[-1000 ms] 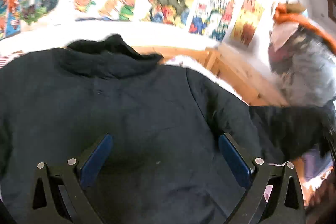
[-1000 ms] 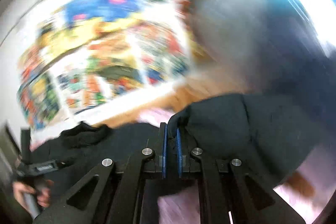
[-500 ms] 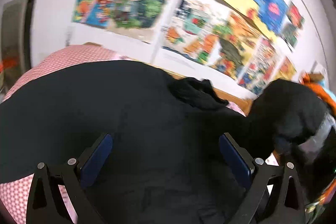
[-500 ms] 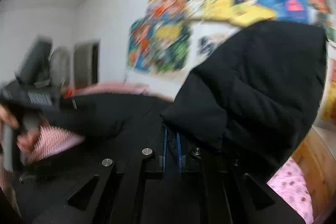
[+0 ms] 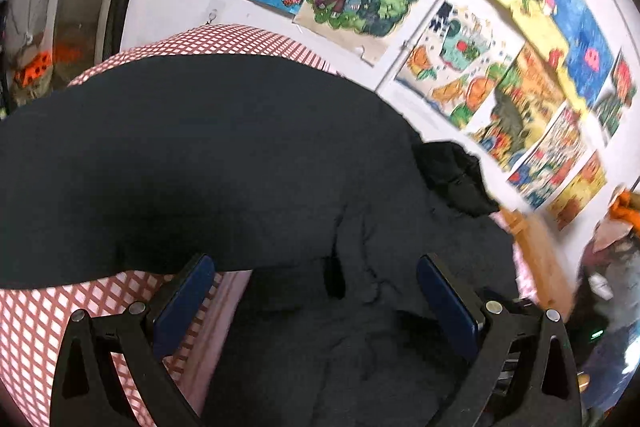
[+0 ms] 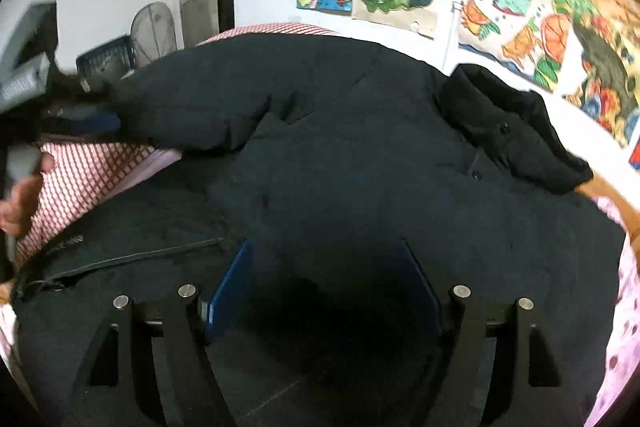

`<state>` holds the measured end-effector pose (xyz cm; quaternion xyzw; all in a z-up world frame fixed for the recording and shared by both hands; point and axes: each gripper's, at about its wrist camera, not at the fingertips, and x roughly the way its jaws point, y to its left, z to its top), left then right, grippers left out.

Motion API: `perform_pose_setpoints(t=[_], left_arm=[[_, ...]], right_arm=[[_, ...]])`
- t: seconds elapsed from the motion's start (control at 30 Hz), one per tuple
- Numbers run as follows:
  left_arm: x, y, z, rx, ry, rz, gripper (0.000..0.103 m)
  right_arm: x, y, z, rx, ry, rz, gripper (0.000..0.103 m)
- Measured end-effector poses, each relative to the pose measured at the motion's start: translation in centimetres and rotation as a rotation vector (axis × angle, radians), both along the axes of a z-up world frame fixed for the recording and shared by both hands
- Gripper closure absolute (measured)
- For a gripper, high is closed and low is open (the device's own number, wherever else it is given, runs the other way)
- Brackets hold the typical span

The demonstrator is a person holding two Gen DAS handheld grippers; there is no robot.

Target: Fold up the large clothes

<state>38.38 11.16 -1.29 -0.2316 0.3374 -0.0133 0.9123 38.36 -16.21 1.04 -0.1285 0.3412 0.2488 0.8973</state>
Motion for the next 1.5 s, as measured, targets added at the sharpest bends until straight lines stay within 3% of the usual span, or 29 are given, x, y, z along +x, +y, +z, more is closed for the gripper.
perform_pose_setpoints(t=[0.23,0.37,0.47,0.57,0.67,0.83,0.97,1.03,1.17,1.27,1.4,1.5], left_arm=[[1.8,-2.0,0.8,0.116,-0.060,-0.089,0.000],[3.7,-4.2,1.3,0.118,-0.116,-0.154,0.000],[5.4,-7.1,1.2,0.143,-0.142,-0.210,0.000],[7.9,-10.4,-0.7,0.263,-0.048,-0.228,0.000],[10.6,-12.6,-4.0,0.366,0.125,-0.234,0.001],[12.5,-11.5,-7.7,0.332,0.243,-0.206,0.000],[12.2,-11.5,-7.8,0.346,0.230,-0.203,0.000],[11.3,-11.2,-7.1,0.333,0.203,-0.199,0.000],[7.7,-8.3,-3.6,0.180,0.132,-0.167,0.000],[3.7,-5.0,-0.3,0.119,0.056,-0.105,0.000],[-2.1,-0.1,2.8,0.073,-0.038,-0.049,0.000],[-5.7,4.0,3.7,0.082,-0.056,0.009,0.000]], right_arm=[[2.4,-6.3,0.4,0.026,-0.026,-0.112,0.024],[4.4,-11.0,0.5,-0.043,-0.082,-0.296,0.022],[6.7,-14.2,-0.8,-0.055,-0.043,-0.396,0.022],[8.9,-16.2,-3.4,-0.120,0.026,-0.474,0.022],[10.1,-17.1,-6.5,-0.163,0.115,-0.502,0.022],[10.3,-16.5,-9.4,-0.209,0.111,-0.472,0.013],[9.8,-15.8,-9.7,-0.223,0.087,-0.477,0.011],[9.3,-15.8,-9.1,-0.220,0.076,-0.479,0.011],[7.6,-14.6,-5.8,-0.154,0.056,-0.443,0.011],[6.7,-12.3,-2.7,-0.149,0.032,-0.392,0.011],[5.2,-8.2,0.9,-0.176,0.095,-0.305,0.011],[3.1,-5.2,2.9,-0.168,0.174,-0.237,0.010]])
